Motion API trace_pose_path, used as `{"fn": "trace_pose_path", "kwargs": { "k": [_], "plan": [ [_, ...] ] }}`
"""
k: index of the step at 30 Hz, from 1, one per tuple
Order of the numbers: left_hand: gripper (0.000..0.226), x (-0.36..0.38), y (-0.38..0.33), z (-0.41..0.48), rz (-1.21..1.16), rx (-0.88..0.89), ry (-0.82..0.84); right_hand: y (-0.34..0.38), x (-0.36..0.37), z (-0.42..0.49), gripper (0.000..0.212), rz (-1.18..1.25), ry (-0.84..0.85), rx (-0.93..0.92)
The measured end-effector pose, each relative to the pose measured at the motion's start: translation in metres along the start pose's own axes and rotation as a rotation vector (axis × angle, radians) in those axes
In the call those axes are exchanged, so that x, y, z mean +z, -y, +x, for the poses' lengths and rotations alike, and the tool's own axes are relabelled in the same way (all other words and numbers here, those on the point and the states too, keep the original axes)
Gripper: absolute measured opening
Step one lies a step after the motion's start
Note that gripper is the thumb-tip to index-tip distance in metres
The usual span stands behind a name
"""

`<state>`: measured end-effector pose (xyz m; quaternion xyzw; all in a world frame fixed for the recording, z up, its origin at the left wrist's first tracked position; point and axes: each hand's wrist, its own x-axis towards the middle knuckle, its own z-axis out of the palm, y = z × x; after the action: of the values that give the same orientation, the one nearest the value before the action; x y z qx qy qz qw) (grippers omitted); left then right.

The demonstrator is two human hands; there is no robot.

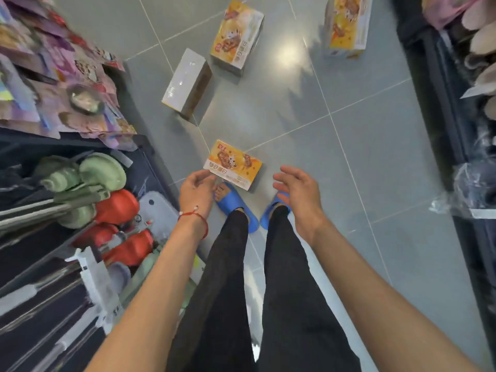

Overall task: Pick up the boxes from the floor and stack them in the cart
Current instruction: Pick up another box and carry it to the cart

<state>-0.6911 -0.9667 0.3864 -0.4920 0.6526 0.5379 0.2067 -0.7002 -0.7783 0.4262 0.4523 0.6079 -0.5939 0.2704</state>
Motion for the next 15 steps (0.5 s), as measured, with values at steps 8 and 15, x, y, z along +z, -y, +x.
{"fn": "trace_pose_path", "kwargs": {
  "k": [8,15],
  "plan": [
    [0.013,0.033,0.071,0.157,0.159,-0.122,0.011,-0.087,0.03,0.142,0.018,-0.003,-0.117,0.095],
    [0.025,0.062,0.126,0.271,0.343,-0.086,-0.017,-0.168,0.064,0.255,0.019,-0.179,-0.081,0.087]
  ]
}}
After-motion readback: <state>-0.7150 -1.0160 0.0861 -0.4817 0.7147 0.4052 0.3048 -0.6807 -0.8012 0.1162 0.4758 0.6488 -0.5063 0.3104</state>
